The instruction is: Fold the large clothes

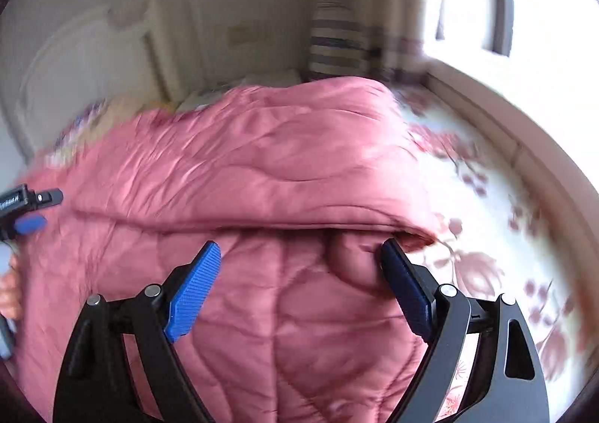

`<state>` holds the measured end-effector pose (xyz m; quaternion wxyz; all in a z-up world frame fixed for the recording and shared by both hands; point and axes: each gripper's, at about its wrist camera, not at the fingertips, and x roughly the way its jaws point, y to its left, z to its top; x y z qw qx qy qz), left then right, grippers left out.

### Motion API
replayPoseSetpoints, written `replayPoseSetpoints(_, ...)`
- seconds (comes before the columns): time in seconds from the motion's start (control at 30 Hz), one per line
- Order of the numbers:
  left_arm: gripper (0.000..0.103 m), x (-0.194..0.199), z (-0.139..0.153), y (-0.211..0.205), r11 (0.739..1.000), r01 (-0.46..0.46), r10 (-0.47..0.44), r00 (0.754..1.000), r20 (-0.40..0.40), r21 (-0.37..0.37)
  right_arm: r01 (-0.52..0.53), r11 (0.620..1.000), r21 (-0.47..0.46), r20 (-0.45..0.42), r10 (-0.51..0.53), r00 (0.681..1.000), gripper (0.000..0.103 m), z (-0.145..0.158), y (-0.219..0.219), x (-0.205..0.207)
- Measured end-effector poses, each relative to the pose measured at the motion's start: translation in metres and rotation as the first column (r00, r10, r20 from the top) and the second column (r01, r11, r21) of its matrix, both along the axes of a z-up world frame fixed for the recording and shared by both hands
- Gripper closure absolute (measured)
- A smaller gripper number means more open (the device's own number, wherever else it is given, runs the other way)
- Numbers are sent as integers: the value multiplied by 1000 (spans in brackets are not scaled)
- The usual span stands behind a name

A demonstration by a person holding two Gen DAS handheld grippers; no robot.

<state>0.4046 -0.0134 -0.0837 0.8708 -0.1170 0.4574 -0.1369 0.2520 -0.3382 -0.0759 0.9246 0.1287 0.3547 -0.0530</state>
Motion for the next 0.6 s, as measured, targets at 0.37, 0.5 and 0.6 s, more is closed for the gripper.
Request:
replayPoseSetpoints(0.37, 96, -55, 29, 40, 986, -169, 163, 972, 169, 17, 252, 908, 334, 117, -306, 945, 19, -12, -84, -36)
replayPoseSetpoints(0.5, 94, -56, -1, 36, 987, -137, 128, 985, 114, 82, 252, 918, 306, 121, -300, 946, 19, -11, -77, -32)
replayPoseSetpoints(0.6, 94, -56, -7, 34, 984, -156, 146, 982, 118, 85, 251, 931, 266, 138, -294, 946, 27, -5, -71, -36)
